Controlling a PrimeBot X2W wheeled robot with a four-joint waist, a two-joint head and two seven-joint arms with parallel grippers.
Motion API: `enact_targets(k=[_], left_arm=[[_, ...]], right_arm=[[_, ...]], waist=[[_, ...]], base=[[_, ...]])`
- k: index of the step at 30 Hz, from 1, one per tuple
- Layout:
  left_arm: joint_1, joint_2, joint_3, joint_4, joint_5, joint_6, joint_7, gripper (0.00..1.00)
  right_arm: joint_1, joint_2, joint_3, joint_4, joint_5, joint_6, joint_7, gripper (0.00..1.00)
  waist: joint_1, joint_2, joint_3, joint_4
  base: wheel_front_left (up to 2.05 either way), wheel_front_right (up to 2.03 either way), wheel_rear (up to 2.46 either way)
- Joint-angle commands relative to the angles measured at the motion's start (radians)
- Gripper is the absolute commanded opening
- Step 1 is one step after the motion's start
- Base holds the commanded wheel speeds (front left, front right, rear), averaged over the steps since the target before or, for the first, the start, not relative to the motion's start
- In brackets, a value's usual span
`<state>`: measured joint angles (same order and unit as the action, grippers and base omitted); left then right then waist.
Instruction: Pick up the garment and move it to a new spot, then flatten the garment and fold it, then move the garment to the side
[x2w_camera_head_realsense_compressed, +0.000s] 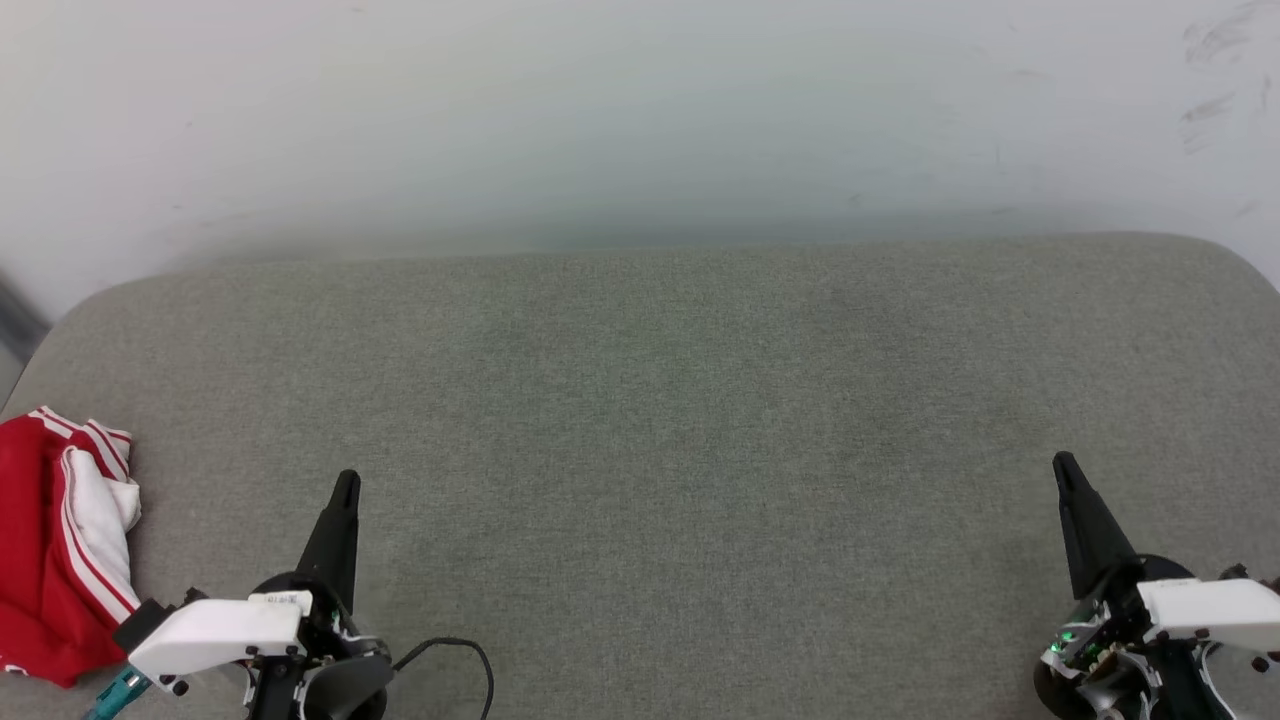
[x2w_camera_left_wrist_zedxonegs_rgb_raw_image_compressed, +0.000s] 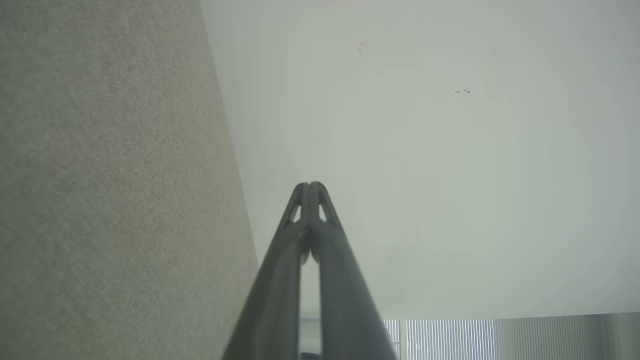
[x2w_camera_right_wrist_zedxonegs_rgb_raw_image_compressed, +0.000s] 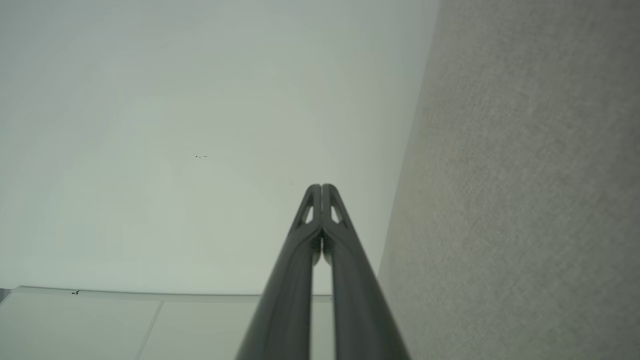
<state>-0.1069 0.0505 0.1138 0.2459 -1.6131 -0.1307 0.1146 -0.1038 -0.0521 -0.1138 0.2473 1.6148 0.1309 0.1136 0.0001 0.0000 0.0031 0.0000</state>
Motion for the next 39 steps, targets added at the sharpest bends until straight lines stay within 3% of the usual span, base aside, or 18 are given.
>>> enact_targets(k=[1, 23, 31, 39], left_arm=[[0.001, 0.000, -0.001, 0.003, 0.000, 0.000, 0.000, 1.00], [0.031, 0.007, -0.117, -0.103, 0.089, 0.000, -0.094, 1.00], [0.043, 0.009, -0.154, -0.145, 0.170, 0.000, -0.128, 1.00], [0.051, 0.013, -0.178, -0.170, 0.283, 0.000, -0.158, 1.00]], right_arm=[[0.002, 0.000, 0.000, 0.003, 0.000, 0.000, 0.000, 1.00], [0.049, -0.001, 0.053, -0.092, -0.075, 0.000, -0.094, 1.00], [0.061, -0.003, 0.070, -0.123, -0.152, 0.000, -0.127, 1.00], [0.064, -0.007, 0.081, -0.146, -0.326, 0.000, -0.158, 1.00]], waist=[[0.0000, 0.0000, 0.000, 0.000], [0.0000, 0.0000, -0.005, 0.006], [0.0000, 0.0000, -0.008, 0.008], [0.0000, 0.0000, -0.010, 0.010]], base=[[0.00, 0.00, 0.00], [0.00, 0.00, 0.00], [0.00, 0.00, 0.00], [0.00, 0.00, 0.00]])
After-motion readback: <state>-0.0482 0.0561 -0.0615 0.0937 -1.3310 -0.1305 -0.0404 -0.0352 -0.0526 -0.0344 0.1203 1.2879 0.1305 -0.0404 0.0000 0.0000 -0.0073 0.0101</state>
